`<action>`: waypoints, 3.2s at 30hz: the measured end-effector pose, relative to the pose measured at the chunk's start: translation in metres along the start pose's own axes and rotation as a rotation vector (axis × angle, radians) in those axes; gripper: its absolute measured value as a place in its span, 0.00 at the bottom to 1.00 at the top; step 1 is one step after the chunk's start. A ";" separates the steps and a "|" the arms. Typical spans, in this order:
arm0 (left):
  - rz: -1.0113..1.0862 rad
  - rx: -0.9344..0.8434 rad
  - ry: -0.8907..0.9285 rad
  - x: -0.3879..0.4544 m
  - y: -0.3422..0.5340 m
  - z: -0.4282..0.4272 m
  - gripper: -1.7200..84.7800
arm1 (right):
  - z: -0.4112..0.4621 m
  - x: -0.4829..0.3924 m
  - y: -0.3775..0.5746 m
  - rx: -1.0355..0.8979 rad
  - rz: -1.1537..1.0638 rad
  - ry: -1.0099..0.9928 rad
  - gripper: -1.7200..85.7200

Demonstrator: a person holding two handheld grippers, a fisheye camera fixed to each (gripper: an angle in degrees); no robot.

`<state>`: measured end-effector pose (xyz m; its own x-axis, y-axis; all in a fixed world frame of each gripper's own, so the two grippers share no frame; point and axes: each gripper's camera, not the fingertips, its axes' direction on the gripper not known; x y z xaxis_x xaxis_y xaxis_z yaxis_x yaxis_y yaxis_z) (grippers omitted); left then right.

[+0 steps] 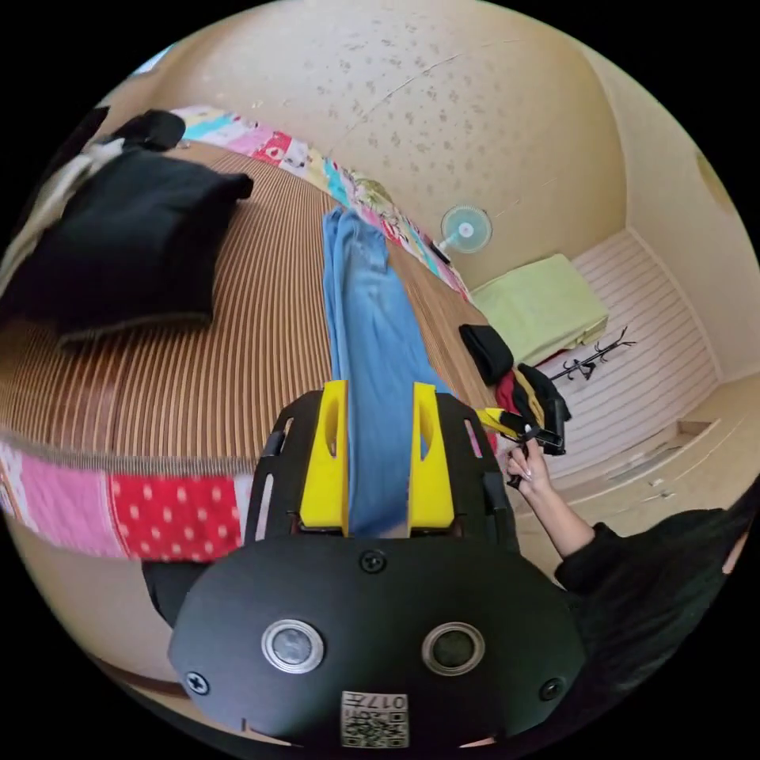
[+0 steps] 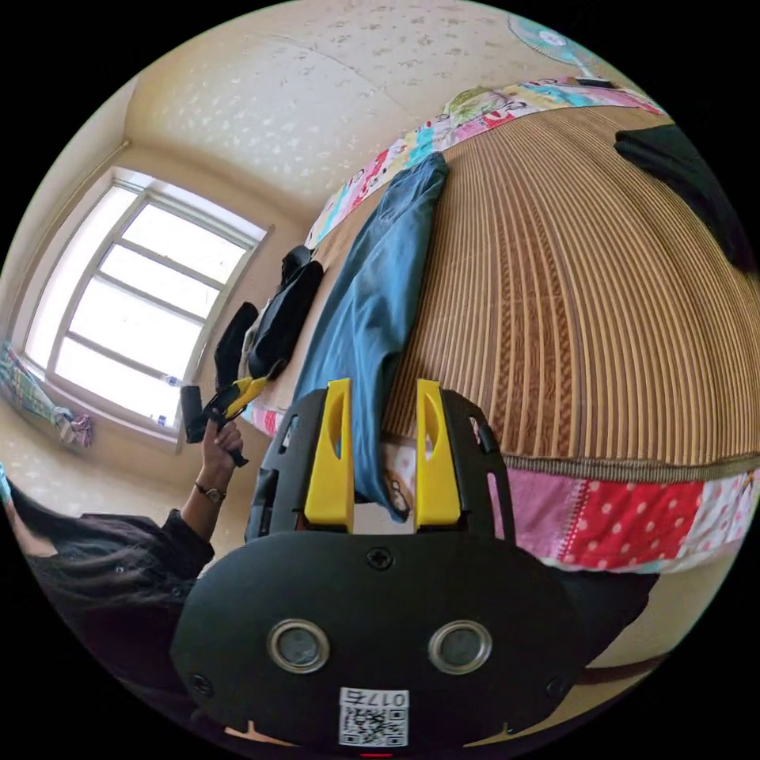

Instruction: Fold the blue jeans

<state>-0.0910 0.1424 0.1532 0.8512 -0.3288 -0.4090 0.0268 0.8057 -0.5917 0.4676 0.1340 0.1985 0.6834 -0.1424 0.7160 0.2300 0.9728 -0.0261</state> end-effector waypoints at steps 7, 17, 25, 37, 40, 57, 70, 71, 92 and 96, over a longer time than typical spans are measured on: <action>-0.041 -0.002 -0.142 -0.005 0.009 0.055 0.18 | 0.034 0.011 -0.019 0.005 0.063 -0.001 0.14; -0.227 -0.037 0.011 -0.031 0.067 0.043 0.04 | 0.022 0.050 0.027 0.039 0.201 -0.509 0.12; -0.203 -0.161 0.091 -0.056 0.057 0.025 0.01 | -0.017 0.042 0.027 -0.014 0.139 -0.383 0.10; 0.000 0.024 0.648 -0.014 0.070 -0.099 0.01 | -0.150 -0.014 0.041 0.126 -0.091 -0.855 0.05; 0.153 0.125 0.777 0.038 0.056 -0.152 0.01 | -0.220 -0.077 0.027 0.154 -0.310 -0.930 0.05; 0.284 0.469 0.681 0.173 -0.103 -0.264 0.01 | -0.392 -0.280 -0.131 0.259 -0.544 -0.587 0.04; 0.316 0.225 0.363 0.078 -0.097 -0.136 0.02 | -0.258 -0.199 -0.132 0.223 -0.589 -0.357 0.04; 0.301 0.189 0.342 0.068 -0.081 -0.125 0.03 | -0.247 -0.190 -0.114 0.197 -0.580 -0.321 0.04; -0.253 -0.332 0.004 -0.060 0.031 0.048 0.21 | -0.034 0.007 0.049 -0.243 0.231 -0.393 0.22; -0.236 -0.316 -0.070 -0.043 0.031 0.046 0.21 | 0.000 -0.008 0.048 -0.229 0.304 -0.301 0.18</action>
<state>-0.1029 0.2045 0.1847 0.8749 -0.4438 -0.1942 0.0727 0.5166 -0.8531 0.4734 0.1820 0.1910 0.5200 0.2344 0.8214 0.2210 0.8919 -0.3945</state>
